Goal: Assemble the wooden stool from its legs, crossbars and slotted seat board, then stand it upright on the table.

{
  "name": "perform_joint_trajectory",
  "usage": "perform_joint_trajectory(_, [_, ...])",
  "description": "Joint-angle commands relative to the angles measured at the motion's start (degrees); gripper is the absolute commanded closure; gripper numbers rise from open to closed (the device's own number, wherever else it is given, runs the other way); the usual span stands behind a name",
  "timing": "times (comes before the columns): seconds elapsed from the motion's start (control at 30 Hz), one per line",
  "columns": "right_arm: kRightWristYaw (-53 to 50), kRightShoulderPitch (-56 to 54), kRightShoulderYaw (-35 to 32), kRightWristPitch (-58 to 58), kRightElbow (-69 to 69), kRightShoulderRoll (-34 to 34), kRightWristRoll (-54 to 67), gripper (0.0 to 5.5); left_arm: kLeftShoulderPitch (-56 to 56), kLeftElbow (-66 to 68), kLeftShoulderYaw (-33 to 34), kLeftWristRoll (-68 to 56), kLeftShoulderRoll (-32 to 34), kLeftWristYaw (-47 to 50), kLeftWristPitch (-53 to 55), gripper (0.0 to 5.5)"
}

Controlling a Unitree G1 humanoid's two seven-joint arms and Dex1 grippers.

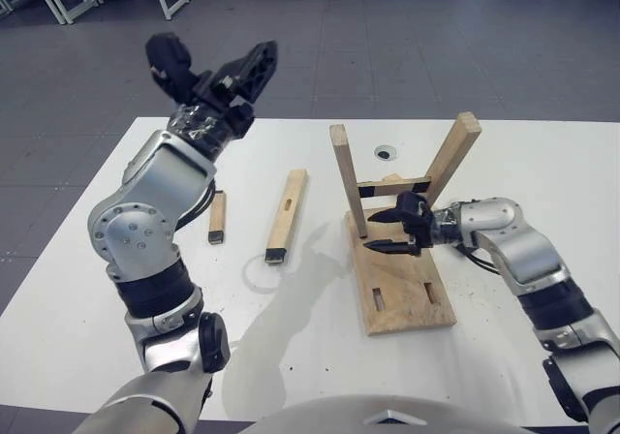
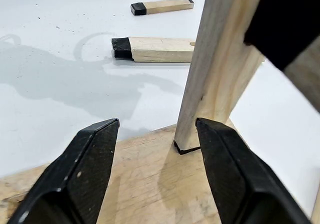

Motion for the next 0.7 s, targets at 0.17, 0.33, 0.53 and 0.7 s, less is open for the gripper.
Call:
perform_joint_trajectory(0.17, [-15.43, 16.51, -18.22, 20.31, -25.83, -1.74, 10.32, 2.68, 21.67, 0.57, -5.67, 24.00, 9.06, 2.21, -2.92, 1.66])
perform_joint_trajectory(0.33, [-23.58, 19.19, -17.57, 24.32, -31.54, 2.48, 12.66, 2.68, 26.41, 11.59, -11.42, 34.63, 7.06, -0.92, -9.23, 1.19])
perform_joint_trajectory(0.53, [-26.36, 18.41, -17.17, 25.22, -31.80, 2.40, 14.45, 2.68, 26.67, 24.77, -13.99, 40.32, 5.23, -6.53, -15.61, 1.19])
perform_joint_trajectory(0.7, [-29.85, 18.81, -21.22, 23.37, -26.49, -0.46, 10.71, 2.68, 26.77, 32.47, -14.71, 43.32, 4.34, -9.74, -19.72, 1.19])
